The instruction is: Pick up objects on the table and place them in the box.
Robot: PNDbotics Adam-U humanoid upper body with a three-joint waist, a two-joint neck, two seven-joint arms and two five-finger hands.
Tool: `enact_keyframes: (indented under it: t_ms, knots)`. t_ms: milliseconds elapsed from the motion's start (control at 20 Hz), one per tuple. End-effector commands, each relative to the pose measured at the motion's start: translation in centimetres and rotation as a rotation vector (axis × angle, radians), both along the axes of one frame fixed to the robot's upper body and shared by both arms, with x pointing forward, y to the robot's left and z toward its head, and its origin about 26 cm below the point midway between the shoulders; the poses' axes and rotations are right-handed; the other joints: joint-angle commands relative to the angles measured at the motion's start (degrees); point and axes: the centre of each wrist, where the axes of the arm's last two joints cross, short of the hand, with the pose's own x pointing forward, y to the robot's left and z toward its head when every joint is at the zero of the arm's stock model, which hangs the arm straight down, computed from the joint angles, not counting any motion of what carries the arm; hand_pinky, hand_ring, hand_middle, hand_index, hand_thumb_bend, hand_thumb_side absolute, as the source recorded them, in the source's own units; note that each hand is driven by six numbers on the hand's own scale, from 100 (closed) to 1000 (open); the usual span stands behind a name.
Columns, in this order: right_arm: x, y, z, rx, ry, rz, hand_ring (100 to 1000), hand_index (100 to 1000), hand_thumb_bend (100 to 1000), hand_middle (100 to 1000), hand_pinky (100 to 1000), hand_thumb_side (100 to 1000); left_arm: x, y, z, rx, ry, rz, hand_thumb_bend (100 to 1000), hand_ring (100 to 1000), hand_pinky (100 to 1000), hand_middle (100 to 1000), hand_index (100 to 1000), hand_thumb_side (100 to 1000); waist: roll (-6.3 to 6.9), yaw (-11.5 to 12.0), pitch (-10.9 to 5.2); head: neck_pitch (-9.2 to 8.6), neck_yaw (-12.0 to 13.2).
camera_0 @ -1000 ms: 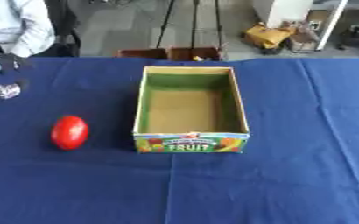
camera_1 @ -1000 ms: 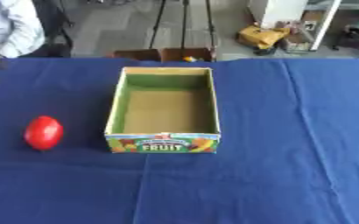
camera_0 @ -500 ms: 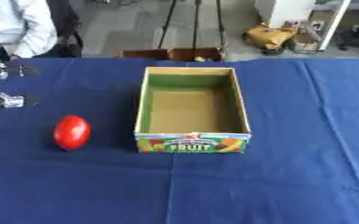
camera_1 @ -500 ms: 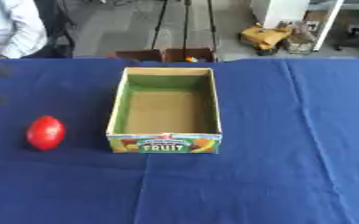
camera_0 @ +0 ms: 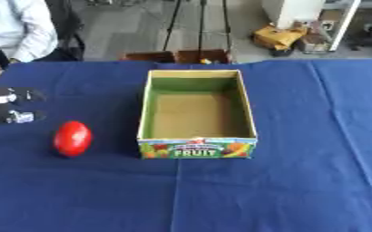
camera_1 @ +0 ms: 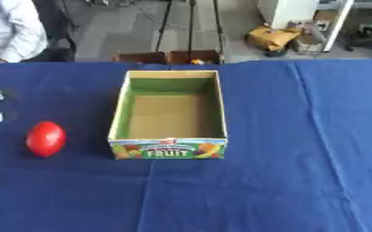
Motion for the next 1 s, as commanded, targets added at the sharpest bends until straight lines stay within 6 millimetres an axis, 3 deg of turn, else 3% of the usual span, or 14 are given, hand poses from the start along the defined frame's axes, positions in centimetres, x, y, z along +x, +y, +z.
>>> enact_keyframes:
  t_ms: [50,200,250,300,550,850,1000]
  knots:
    - [-0.1,0.0,0.9,0.0,-0.058,0.012,739,747,100,547,630,770,0.0,0.0,1.0,0.039,0.036,-0.079,332,938,863,980,1000,1000,0.06,-0.08,-0.64,-0.22,-0.32]
    - [-0.1,0.0,0.9,0.0,-0.058,0.013,740,746,100,543,630,769,0.0,-0.4,0.7,0.03,0.003,-0.103,305,915,824,978,1000,1000,0.08,-0.21,-0.4,-0.58,-0.5]
    - [-0.1,0.0,0.9,0.0,-0.057,0.013,741,746,100,541,630,769,0.0,-0.6,0.9,0.039,-0.012,-0.129,308,934,849,994,1000,906,0.11,-0.25,-0.32,-0.68,-0.58]
    - [-0.1,0.0,0.9,0.0,-0.056,0.014,741,746,100,540,630,768,0.0,-0.7,1.3,0.068,-0.033,-0.172,294,934,853,995,1000,901,0.14,-0.26,-0.22,-0.75,-0.65]
    - [-0.1,0.1,0.9,0.0,-0.052,0.014,743,745,100,537,631,766,-0.4,0.3,1.0,0.1,-0.047,-0.217,318,938,854,1000,1000,967,0.27,-0.17,0.1,-0.8,-0.86]
    - [-0.1,0.1,0.8,0.001,-0.049,0.015,744,743,100,534,631,763,-0.2,0.0,0.3,0.088,-0.028,-0.168,324,926,836,1000,1000,1000,0.17,-0.25,0.39,-0.9,-0.89]
    - [0.0,0.2,0.8,0.001,-0.045,0.016,746,743,100,532,630,761,0.3,-1.0,0.0,0.099,-0.006,-0.133,361,934,851,1000,1000,1000,0.31,-0.08,0.41,-0.61,-0.76]
